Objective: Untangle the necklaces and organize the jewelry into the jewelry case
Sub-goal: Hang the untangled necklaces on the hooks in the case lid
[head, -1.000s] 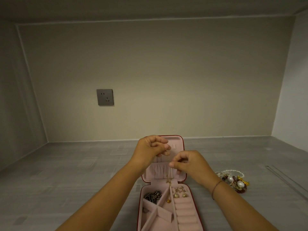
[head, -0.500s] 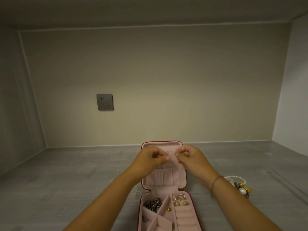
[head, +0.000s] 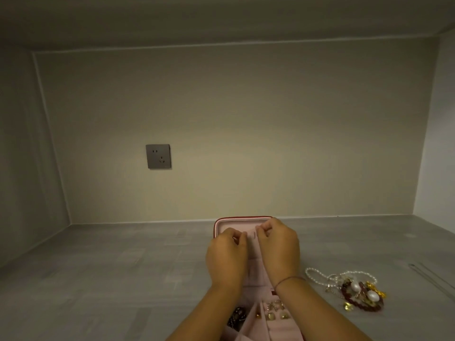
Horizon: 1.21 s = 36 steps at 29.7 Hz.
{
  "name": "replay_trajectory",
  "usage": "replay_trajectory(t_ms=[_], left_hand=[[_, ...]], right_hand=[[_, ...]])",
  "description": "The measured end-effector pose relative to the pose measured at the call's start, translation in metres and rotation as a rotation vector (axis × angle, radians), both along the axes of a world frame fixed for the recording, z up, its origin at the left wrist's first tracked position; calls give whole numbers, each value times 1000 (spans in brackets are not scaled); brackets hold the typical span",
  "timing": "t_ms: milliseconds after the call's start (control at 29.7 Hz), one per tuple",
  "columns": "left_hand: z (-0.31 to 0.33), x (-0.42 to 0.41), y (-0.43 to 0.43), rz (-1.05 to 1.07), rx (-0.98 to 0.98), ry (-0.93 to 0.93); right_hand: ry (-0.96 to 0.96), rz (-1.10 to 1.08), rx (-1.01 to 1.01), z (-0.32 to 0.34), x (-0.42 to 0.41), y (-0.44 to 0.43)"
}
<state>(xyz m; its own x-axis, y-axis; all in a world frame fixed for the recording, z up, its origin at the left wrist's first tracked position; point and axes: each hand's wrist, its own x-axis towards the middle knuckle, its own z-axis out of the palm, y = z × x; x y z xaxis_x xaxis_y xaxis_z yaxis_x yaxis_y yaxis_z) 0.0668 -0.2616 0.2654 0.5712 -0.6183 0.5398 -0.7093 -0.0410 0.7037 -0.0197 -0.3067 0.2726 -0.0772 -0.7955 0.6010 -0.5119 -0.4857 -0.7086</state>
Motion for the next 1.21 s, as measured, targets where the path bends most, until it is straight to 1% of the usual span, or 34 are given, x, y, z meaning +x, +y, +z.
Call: replay_trajectory(t_ms=[135, 269, 438, 539, 606, 640, 707, 741, 808, 842, 876, 943, 1010, 1078, 1145, 1213], left_hand=[[6, -6, -4, 105, 94, 3], [9, -10, -7, 144, 164, 24], [5, -9, -9, 134, 223, 20], [2, -8, -3, 103, 268, -12], [-1, -9, 3, 65, 290, -37], [-3, -10, 6, 37, 285, -49], [-9, -13, 15, -48, 274, -67], [-13, -14, 22, -90, 276, -62], [-20, -17, 39, -147, 292, -2], [-24, -18, 46, -159, 298, 29], [-26, -18, 53, -165, 303, 48], [-25, -19, 64, -182, 310, 73], [-21, -20, 72, -207, 271, 123], [-17, -22, 75, -230, 192, 237], [-14, -23, 76, -245, 139, 393], [-13, -24, 75, -286, 172, 497]], right_hand=[[130, -109, -64, -3, 3, -1], [280, -138, -39, -5, 4, -1], [404, -146, -1, -7, 3, 1], [450, -126, 22, -9, -3, 6], [459, -91, 75, -10, -9, 12], [433, -49, 107, -11, -11, 16], [304, 101, 209, -13, -14, 25], [200, 208, 306, -13, -16, 29], [-25, 407, 591, -10, -23, 45], [-102, 465, 713, -10, -26, 52], [-150, 495, 779, -10, -29, 58], [-209, 508, 806, -12, -33, 65], [-274, 525, 789, -13, -34, 69], [-306, 551, 769, -10, -34, 73], [-308, 564, 735, -5, -36, 78], [-267, 550, 669, -1, -39, 82]])
